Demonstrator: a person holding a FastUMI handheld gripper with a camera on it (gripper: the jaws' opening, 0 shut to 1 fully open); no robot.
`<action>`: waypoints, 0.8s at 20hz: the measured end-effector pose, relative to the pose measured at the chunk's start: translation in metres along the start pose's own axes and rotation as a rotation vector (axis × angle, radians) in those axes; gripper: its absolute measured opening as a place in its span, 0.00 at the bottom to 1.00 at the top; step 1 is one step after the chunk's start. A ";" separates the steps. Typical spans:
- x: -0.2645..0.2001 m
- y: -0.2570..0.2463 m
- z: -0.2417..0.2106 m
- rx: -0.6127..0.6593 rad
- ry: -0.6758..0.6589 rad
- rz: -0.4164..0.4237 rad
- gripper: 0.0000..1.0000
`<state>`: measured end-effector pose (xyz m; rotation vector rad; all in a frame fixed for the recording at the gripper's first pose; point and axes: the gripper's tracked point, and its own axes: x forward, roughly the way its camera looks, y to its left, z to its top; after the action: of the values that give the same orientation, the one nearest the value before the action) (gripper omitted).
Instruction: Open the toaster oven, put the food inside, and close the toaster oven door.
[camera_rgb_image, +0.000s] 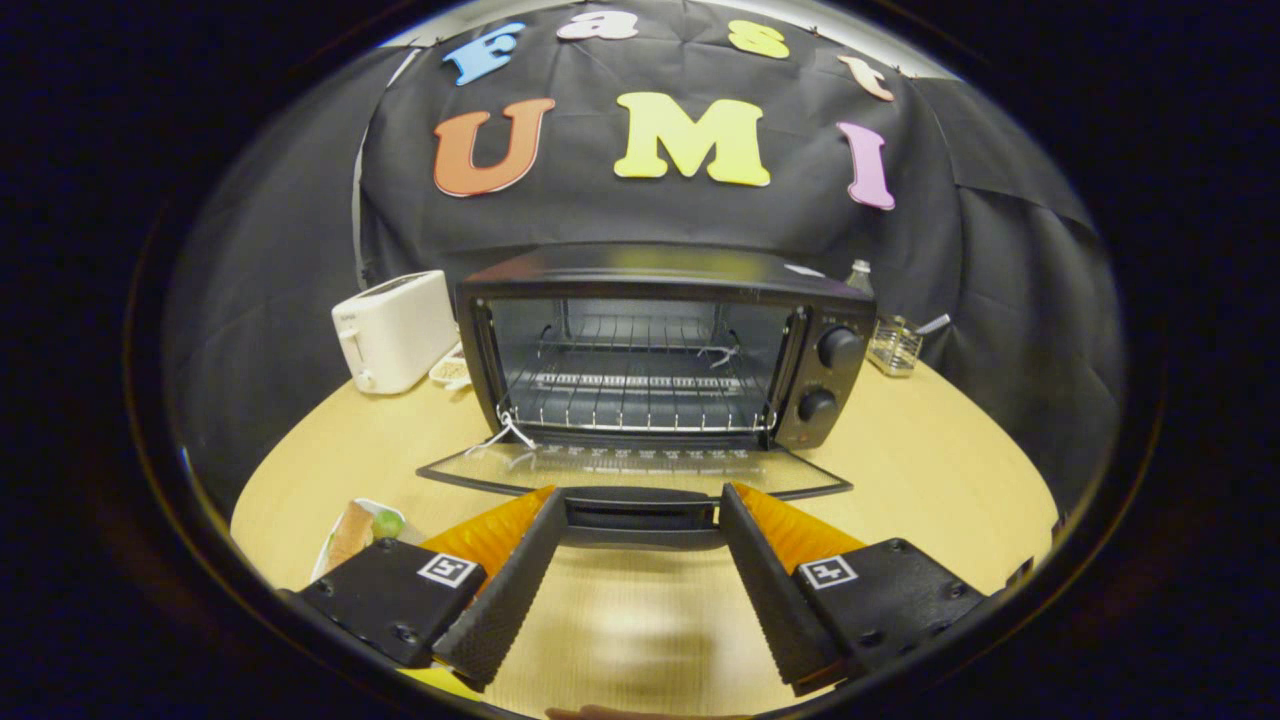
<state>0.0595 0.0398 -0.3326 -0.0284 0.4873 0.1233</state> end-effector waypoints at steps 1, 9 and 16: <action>0.001 0.000 -0.006 0.008 0.013 0.001 1.00; 0.011 0.000 -0.038 0.091 0.071 0.013 0.96; -0.015 0.024 -0.006 0.015 0.029 0.203 0.97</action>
<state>0.0405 0.0618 -0.3305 0.0340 0.5193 0.3181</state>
